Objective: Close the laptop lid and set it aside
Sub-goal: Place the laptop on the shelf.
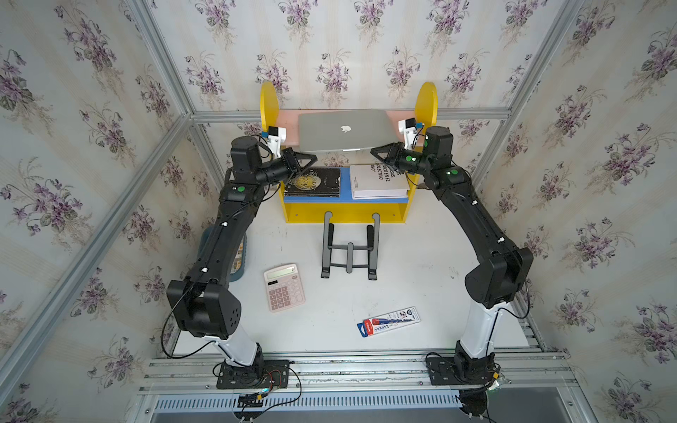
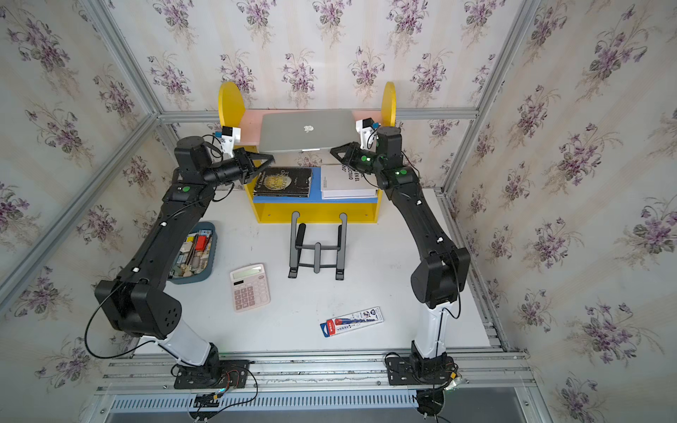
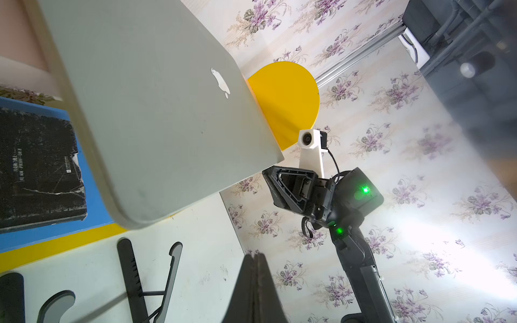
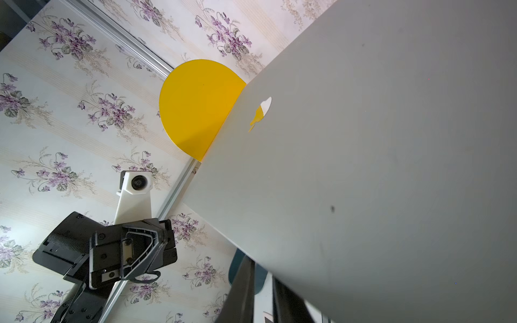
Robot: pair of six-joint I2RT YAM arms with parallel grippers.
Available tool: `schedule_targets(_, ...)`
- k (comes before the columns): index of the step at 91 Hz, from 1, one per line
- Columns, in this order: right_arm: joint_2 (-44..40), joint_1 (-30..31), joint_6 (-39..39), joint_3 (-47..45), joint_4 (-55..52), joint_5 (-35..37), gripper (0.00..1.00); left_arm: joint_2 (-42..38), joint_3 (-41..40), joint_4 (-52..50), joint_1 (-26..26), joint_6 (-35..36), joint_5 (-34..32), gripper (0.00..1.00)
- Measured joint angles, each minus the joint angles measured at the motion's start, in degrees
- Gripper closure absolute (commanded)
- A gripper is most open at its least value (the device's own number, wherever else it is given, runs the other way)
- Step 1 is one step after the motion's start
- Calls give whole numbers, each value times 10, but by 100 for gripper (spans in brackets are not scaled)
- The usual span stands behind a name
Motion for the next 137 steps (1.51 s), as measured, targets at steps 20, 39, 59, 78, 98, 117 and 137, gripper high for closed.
schedule_targets(20,5,0,0,9,-3,1,82,44,66,-35,-3,15,3,100)
schedule_targets(39,12,0,0,19,-7,1,82,82,113,-66,-5,24,5,100)
schedule_targets(59,23,0,0,34,-9,1,82,120,167,-96,-5,34,5,100)
schedule_targets(78,42,0,0,65,-21,2,82,163,240,-127,-5,36,2,100)
schedule_targets(98,61,0,0,90,-24,2,81,206,310,-151,-1,38,0,100)
schedule_targets(117,80,0,1,115,-24,1,80,227,329,-148,-1,38,5,100)
schedule_targets(137,88,-3,5,127,-24,1,79,252,363,-143,0,36,16,100)
